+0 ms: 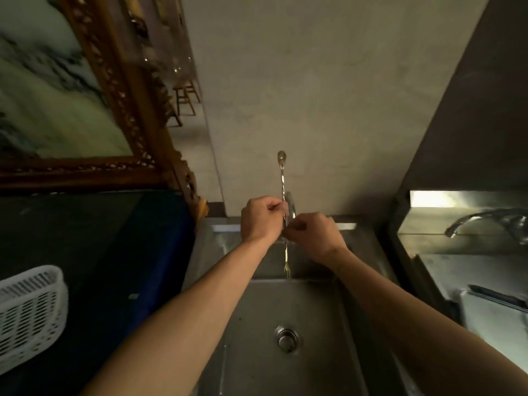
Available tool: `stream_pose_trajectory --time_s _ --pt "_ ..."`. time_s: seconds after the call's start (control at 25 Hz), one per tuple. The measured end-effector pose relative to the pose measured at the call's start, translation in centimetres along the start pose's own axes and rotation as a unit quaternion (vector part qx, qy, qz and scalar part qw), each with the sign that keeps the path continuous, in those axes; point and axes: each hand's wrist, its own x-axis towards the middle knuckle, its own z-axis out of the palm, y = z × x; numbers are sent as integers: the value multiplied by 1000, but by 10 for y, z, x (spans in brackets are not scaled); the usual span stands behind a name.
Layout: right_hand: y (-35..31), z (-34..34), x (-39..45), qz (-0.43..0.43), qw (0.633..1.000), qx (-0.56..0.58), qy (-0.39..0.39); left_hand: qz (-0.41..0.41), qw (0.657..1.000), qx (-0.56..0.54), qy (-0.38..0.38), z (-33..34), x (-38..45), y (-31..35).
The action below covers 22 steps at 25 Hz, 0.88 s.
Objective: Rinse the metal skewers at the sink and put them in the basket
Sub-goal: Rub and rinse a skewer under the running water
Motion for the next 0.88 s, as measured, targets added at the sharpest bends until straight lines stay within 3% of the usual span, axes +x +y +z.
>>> stream_pose_trajectory --time_s 0.16,0.32,0.56,0.88 --pt "-23 15 19 28 995 59 -70 3 1000 16 -27 -38 9 -27" --pt "-28 24 16 87 968 235 -7 2 995 -2 -95 -47 0 -58" --pt "-2 53 -1 154 921 354 42 -8 986 10 -166 -30 -19 -98" --pt "50 82 -24 240 896 374 18 -35 970 19 -241 -4 -43 -141"
